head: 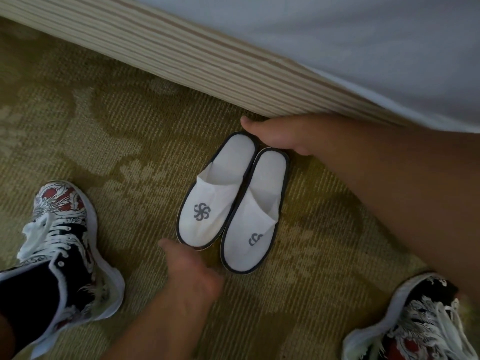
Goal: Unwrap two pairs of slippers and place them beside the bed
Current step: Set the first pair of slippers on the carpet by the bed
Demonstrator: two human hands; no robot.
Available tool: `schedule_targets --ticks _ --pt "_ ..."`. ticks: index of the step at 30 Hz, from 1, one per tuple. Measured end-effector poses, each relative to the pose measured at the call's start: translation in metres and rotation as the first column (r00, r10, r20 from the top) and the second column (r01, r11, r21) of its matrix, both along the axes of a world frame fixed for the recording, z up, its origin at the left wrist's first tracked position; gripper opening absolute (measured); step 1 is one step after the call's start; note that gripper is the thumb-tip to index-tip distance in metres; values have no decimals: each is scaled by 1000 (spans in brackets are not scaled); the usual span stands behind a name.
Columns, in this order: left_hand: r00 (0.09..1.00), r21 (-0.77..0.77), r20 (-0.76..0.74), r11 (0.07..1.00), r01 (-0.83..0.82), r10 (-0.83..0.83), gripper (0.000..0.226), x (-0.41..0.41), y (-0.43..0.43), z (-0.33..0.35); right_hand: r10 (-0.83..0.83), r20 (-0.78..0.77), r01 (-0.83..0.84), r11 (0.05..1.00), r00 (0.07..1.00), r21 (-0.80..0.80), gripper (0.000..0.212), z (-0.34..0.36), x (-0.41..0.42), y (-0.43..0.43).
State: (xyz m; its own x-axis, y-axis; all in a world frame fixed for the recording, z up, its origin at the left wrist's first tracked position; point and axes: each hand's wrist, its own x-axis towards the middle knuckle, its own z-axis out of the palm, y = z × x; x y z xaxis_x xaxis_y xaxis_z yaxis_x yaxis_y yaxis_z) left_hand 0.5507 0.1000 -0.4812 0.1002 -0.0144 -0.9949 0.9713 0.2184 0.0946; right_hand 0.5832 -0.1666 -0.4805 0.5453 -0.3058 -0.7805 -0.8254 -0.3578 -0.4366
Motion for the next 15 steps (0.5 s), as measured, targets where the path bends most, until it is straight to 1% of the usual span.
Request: schedule_targets --ticks 2,4,5,9,12,15 --pt "998 2 44 999 38 -38 92 17 6 -3 -62 87 63 998 994 -3 86 -2 7 3" --pt "999 46 43 999 27 -29 94 30 9 -2 -88 135 90 996 987 -7 86 -3 13 7" --pt "999 69 45 997 15 -18 93 32 8 -1 -85 140 87 996 986 -4 86 -5 16 8" --pt "998 31 39 998 56 -57 97 32 4 -1 -92 94 93 996 991 -5 90 -8 21 11" --pt "996 20 8 996 84 -84 98 29 4 0 -116 114 117 993 987 -7 89 -9 26 14" --pt "995 13 11 995 95 -95 99 29 5 -2 -105 84 105 994 991 7 94 -9 31 16"
